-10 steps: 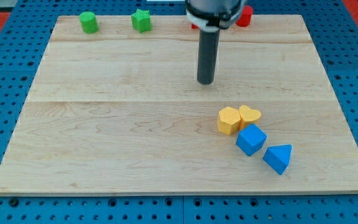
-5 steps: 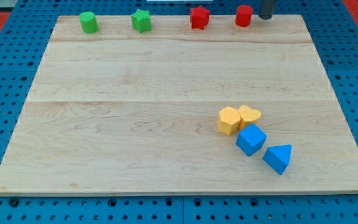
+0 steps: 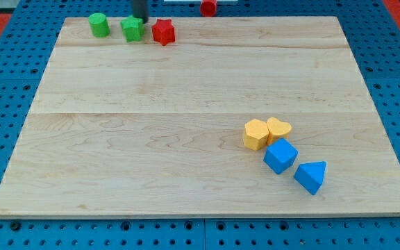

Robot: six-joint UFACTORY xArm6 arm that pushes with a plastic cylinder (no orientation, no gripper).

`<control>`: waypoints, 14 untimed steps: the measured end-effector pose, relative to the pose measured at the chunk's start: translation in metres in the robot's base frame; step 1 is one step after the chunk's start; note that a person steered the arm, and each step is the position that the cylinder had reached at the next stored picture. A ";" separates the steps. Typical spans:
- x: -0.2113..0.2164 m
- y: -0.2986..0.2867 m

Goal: Push the red star into the yellow heart

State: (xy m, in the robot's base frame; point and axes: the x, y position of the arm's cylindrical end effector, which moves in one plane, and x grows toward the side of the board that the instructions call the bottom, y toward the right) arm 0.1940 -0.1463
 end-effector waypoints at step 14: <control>0.159 0.161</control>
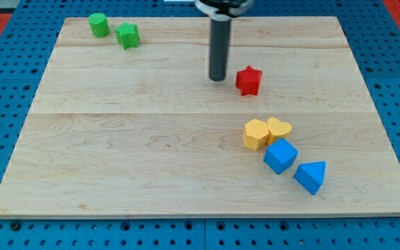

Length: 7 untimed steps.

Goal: Push the red star into the yellow heart

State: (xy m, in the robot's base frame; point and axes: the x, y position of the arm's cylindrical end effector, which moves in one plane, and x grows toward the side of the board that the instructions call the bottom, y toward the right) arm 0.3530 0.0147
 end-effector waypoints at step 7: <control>0.062 0.097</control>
